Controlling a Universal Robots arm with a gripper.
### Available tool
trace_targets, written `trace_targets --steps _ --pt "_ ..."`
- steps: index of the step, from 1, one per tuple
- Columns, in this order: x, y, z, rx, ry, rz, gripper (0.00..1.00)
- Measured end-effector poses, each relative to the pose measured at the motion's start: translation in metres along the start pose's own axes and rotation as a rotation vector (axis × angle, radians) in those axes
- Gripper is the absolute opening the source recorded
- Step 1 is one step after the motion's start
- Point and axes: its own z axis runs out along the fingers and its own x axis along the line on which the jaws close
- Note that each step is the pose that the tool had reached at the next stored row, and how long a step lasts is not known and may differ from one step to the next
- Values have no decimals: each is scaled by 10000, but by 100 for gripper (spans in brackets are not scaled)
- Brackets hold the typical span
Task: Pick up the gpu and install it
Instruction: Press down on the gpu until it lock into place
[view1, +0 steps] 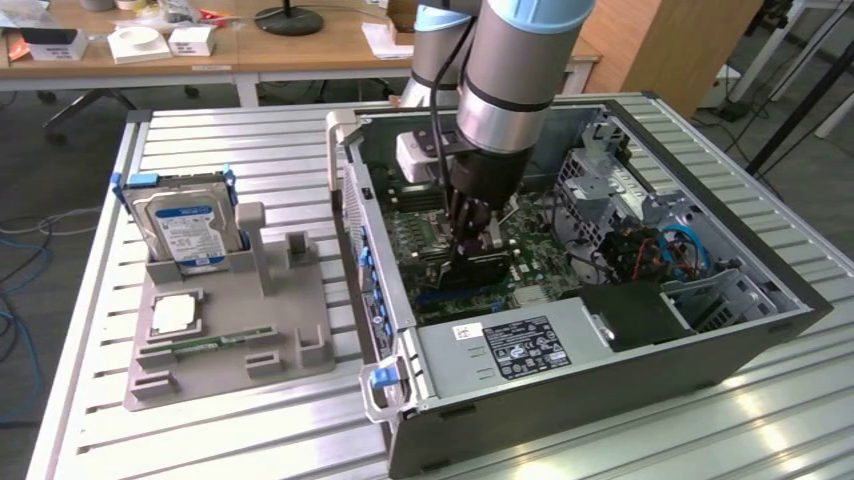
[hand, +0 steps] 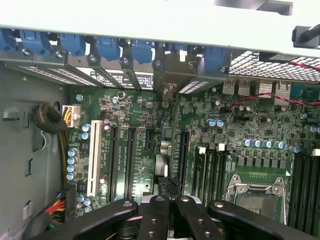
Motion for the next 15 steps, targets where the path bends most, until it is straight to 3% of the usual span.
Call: trace_targets --steps 15 --pt "0 5 18 -2 1 0 10"
